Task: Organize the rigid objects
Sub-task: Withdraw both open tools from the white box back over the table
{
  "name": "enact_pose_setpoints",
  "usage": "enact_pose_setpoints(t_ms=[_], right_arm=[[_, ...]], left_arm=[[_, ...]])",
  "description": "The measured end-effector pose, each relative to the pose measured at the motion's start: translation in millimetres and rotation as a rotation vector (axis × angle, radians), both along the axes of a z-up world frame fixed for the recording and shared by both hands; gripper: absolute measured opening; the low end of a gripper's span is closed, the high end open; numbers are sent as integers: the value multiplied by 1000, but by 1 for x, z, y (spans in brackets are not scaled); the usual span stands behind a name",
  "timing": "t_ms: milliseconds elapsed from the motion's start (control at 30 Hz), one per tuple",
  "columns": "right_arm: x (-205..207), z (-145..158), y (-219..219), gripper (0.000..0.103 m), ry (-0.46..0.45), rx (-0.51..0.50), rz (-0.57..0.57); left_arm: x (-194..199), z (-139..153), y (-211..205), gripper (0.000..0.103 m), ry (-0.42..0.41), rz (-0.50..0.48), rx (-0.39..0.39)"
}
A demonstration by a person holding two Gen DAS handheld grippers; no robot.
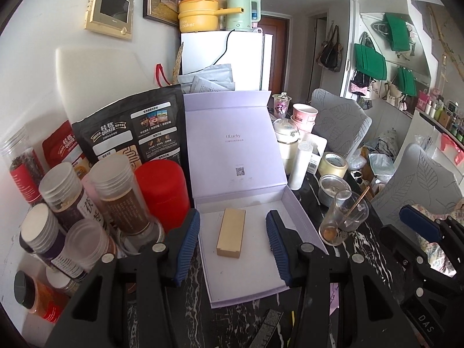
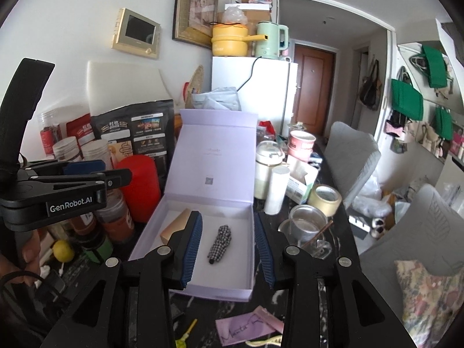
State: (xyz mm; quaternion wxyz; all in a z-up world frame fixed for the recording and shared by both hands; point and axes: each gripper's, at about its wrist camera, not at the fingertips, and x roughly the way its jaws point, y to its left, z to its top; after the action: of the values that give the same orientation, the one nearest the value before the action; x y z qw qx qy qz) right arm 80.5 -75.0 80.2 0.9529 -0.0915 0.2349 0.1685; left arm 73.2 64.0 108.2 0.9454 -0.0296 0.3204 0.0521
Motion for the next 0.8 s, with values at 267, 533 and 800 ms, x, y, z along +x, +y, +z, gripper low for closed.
enact_pose_setpoints(t_ms=[267, 533, 800], right_arm=[[-25, -12, -6, 46, 22, 14, -13], [-49, -21, -15, 54, 32, 31, -24], [-66, -36, -26, 59, 73, 54, -32]], left_arm=[[-25, -10, 1, 79, 15, 7, 14], [-45, -22, -5, 103, 36, -17, 26], [-67, -35, -13, 103, 58, -60, 7]])
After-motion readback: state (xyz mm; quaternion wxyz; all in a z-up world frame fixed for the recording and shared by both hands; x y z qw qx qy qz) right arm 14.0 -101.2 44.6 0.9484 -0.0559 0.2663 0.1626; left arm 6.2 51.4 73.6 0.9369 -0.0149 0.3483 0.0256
